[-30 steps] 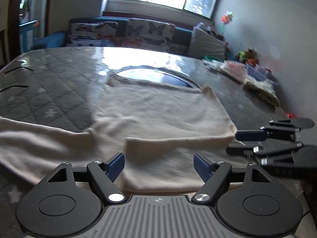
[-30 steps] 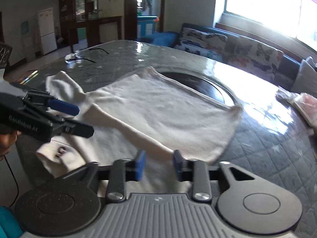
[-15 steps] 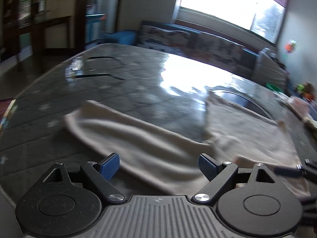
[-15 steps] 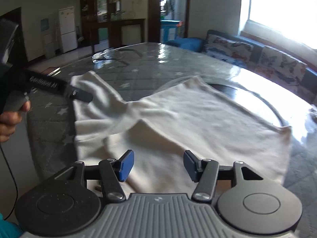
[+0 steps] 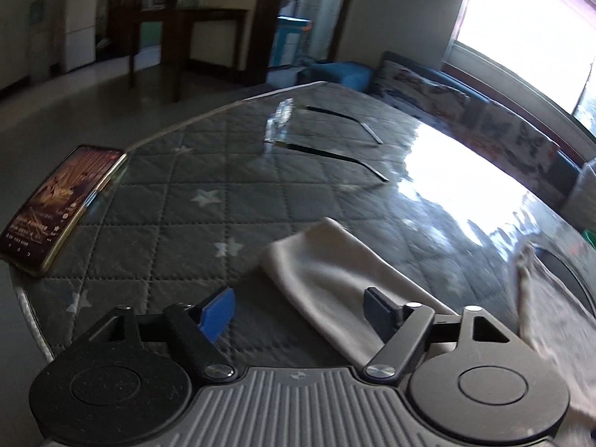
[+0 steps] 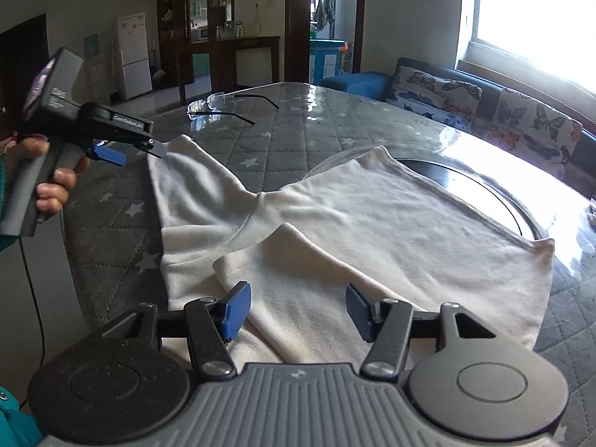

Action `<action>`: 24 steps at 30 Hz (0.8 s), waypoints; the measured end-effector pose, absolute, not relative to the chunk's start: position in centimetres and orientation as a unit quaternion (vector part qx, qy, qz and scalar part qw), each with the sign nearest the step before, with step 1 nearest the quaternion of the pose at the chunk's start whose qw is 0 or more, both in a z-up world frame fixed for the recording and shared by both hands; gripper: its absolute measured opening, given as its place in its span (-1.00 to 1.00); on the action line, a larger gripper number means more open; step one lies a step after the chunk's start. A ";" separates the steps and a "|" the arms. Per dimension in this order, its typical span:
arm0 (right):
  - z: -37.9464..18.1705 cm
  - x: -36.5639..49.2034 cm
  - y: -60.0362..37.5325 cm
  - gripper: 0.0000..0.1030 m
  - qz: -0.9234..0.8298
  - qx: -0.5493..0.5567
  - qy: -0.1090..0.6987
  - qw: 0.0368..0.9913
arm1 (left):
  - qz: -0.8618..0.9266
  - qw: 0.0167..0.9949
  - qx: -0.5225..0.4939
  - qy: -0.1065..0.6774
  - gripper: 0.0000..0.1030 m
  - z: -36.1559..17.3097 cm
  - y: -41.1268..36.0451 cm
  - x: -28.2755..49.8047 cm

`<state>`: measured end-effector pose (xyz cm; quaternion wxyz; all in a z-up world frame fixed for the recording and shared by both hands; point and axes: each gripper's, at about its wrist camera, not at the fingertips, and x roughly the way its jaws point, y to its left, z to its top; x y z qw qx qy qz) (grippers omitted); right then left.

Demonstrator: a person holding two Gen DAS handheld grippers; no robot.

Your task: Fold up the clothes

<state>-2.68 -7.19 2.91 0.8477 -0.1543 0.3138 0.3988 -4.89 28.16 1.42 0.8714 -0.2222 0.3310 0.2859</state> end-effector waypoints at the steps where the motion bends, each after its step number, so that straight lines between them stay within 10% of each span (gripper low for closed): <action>1: 3.0 -2.7 -7.3 0.12 0.399 -0.154 0.314 0.848 | 0.288 0.870 -0.224 0.331 0.40 1.4 28.5 -4.7; 9: 3.1 -2.9 -7.8 0.14 0.396 -0.149 0.312 0.850 | 0.309 0.866 -0.217 0.327 0.15 1.2 29.0 -3.5; 15: 3.3 -3.1 -8.4 0.20 0.392 -0.143 0.310 0.854 | 0.293 0.871 -0.227 0.321 -0.72 1.0 29.3 -3.2; 24: 4.2 -2.8 -10.6 0.20 0.374 -0.116 0.307 0.867 | 0.187 0.912 -0.246 0.269 -0.82 4.3 25.3 -4.5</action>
